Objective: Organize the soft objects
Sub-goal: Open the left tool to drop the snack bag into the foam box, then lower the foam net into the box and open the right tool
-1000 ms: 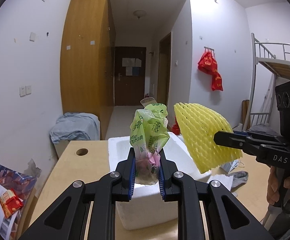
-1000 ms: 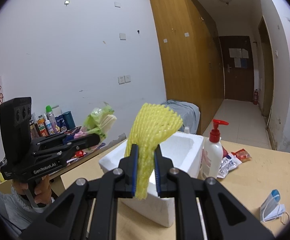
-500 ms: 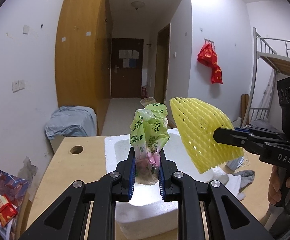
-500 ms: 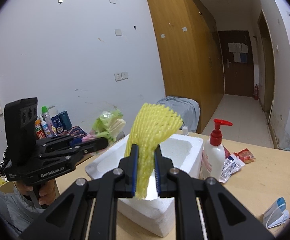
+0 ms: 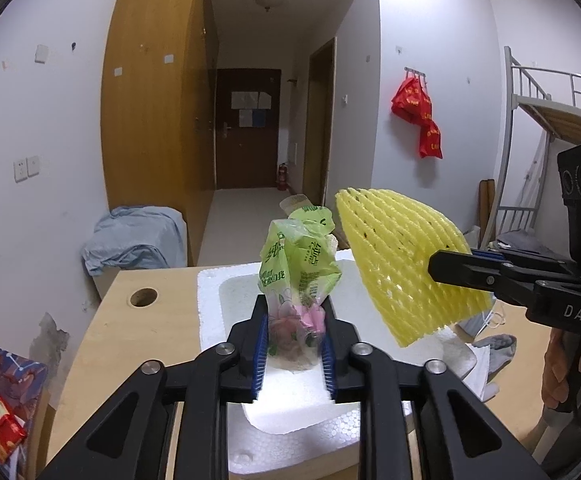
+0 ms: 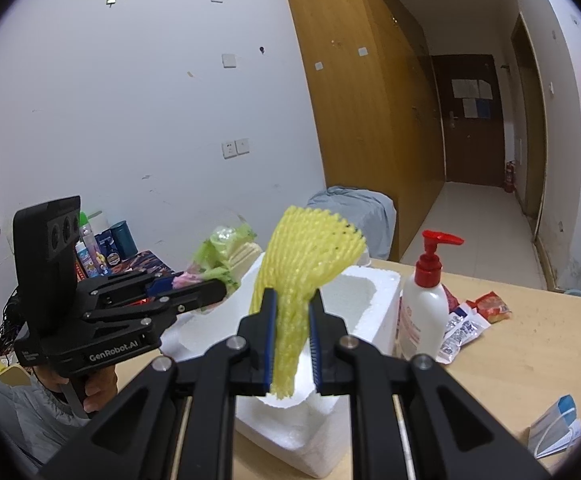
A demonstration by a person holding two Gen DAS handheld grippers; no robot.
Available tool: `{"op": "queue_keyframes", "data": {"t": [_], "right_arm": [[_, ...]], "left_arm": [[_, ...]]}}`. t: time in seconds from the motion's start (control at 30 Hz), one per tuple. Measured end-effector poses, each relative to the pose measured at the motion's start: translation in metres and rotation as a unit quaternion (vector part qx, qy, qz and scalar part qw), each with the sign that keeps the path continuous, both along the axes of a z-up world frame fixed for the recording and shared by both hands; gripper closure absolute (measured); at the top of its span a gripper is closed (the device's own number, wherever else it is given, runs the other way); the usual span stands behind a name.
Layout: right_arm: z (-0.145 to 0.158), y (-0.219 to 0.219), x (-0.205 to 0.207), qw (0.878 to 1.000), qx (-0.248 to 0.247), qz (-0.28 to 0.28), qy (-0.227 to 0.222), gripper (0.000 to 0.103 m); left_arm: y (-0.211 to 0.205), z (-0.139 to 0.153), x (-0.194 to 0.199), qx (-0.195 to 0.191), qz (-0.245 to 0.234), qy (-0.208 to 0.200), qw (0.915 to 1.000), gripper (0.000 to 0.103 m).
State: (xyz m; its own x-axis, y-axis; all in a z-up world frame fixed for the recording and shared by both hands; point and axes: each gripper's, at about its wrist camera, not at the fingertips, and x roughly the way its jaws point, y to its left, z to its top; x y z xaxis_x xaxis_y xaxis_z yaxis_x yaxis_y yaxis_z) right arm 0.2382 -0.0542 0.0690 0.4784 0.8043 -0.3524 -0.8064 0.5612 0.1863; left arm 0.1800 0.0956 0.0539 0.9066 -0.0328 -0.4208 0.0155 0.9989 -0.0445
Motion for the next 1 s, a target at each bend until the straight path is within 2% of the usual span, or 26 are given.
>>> {"op": "queue_keyframes", "data": {"t": [0.03,0.1,0.17,0.23,0.3,0.43,0.63,1.0], "right_arm": [[0.000,0.000,0.000,1.000,0.000,0.000,0.000,0.085],[0.001,-0.001,-0.001,1.000,0.002,-0.001,-0.001,0.085],[0.001,-0.001,-0.001,1.000,0.002,-0.002,-0.001,0.085],[0.002,-0.002,-0.001,1.000,0.002,-0.003,-0.002,0.085],[0.002,-0.002,-0.002,1.000,0.003,-0.003,-0.002,0.085],[0.001,0.000,-0.002,1.000,0.001,-0.002,-0.002,0.085],[0.000,0.005,-0.001,1.000,0.000,0.004,-0.001,0.085],[-0.007,0.023,0.003,1.000,-0.007,0.020,0.004,0.085]], "left_arm": [[0.001,0.000,0.000,-0.001,0.002,-0.002,1.0000,0.073],[0.003,0.000,0.000,-0.002,0.004,-0.003,1.0000,0.057],[0.002,0.001,-0.002,0.000,0.003,-0.006,1.0000,0.019],[0.001,0.001,-0.006,0.006,0.008,-0.015,0.9998,0.010],[-0.001,0.003,-0.011,0.013,0.011,-0.028,0.9995,0.009],[-0.004,0.003,-0.016,0.018,0.013,-0.029,0.9993,0.007],[0.001,0.003,-0.020,0.009,0.021,-0.030,0.9993,0.007],[0.017,0.003,-0.041,0.015,0.062,-0.040,0.9972,0.000]]}}
